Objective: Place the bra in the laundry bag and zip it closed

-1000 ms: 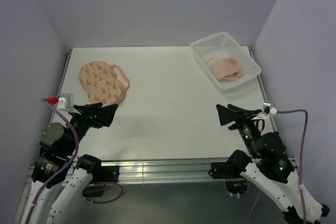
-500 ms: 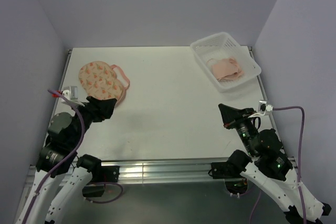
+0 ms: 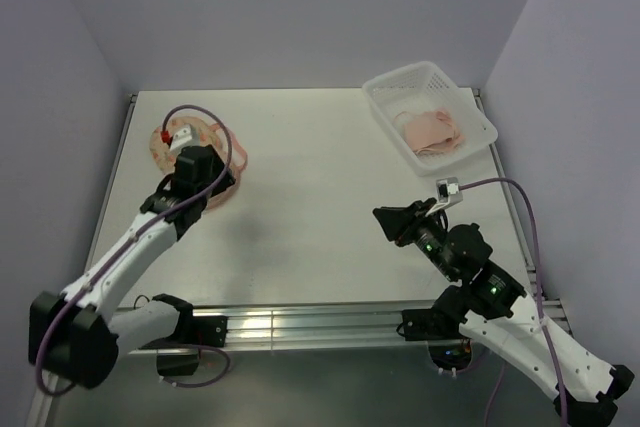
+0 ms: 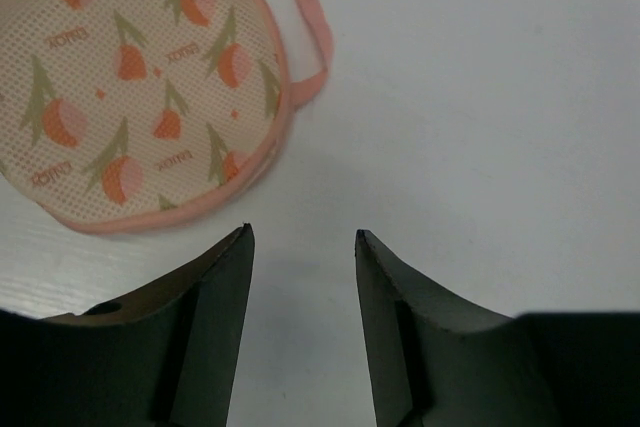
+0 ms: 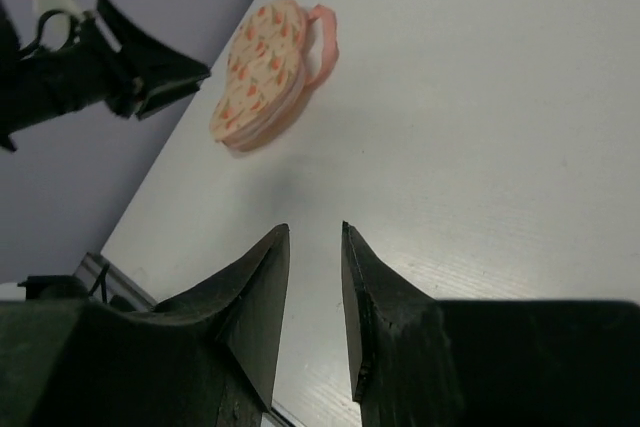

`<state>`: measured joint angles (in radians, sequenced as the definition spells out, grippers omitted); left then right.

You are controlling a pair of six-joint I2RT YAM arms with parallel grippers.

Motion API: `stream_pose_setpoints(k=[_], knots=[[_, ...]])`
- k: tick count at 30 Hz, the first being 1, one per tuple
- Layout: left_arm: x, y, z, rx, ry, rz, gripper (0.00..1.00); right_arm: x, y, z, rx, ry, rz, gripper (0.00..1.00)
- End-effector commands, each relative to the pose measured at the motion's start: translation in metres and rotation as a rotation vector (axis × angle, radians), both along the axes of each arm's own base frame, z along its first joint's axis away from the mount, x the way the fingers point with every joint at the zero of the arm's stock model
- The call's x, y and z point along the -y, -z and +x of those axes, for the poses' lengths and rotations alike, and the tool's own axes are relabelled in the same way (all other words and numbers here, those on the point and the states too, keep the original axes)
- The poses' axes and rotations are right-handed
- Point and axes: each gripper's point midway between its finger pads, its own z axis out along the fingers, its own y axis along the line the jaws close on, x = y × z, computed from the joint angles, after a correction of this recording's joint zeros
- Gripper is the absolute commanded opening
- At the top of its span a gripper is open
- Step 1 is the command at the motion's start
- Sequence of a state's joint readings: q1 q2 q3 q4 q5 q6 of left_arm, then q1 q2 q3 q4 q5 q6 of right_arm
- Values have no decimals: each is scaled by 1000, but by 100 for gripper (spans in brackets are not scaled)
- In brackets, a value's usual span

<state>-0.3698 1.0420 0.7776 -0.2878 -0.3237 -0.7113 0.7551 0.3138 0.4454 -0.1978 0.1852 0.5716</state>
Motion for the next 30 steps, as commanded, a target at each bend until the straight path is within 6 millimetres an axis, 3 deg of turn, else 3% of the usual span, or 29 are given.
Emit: stream_pose_setpoints(k=[1,2,3,5,6,7,9,15,17,21,22,25,26,27,29,30], knots=[[-4,-20,47,73,-77,77,52,-19,-12,-6,40,-97,58,35],[-5,-16,54,61,-74,118,53,-22,-8,-7,35,-113,55,35],[-5,2,64,20,-81,155,53,-24,-5,-7,31,-120,50,36],[-11,2,81,14,-102,221,55,-25,0,-7,23,-124,40,36],[-11,23,90,-41,-93,253,55,-25,0,-6,26,-125,38,36],[-13,20,102,-47,-93,253,55,-25,0,-6,33,-125,40,36],[-12,45,120,-113,-66,277,53,-26,2,-6,32,-125,35,36],[-6,105,145,-263,19,308,48,-22,-3,-5,56,-122,-3,36],[0,116,144,-291,54,295,41,-20,-6,-6,61,-116,-10,36],[15,133,136,-318,106,278,17,-22,-10,-6,72,-123,7,36],[24,135,132,-316,127,281,1,-24,-12,-8,73,-136,18,36],[50,140,111,-313,194,279,0,-28,-15,-8,71,-152,40,36],[59,129,106,-281,212,263,0,-29,-15,-8,68,-155,41,36],[76,136,89,-275,269,243,0,-31,-16,-8,68,-160,44,36],[90,136,61,-255,337,225,0,-33,-19,-9,65,-169,41,36],[109,130,51,-217,384,215,0,-32,-21,-9,62,-169,43,36]])
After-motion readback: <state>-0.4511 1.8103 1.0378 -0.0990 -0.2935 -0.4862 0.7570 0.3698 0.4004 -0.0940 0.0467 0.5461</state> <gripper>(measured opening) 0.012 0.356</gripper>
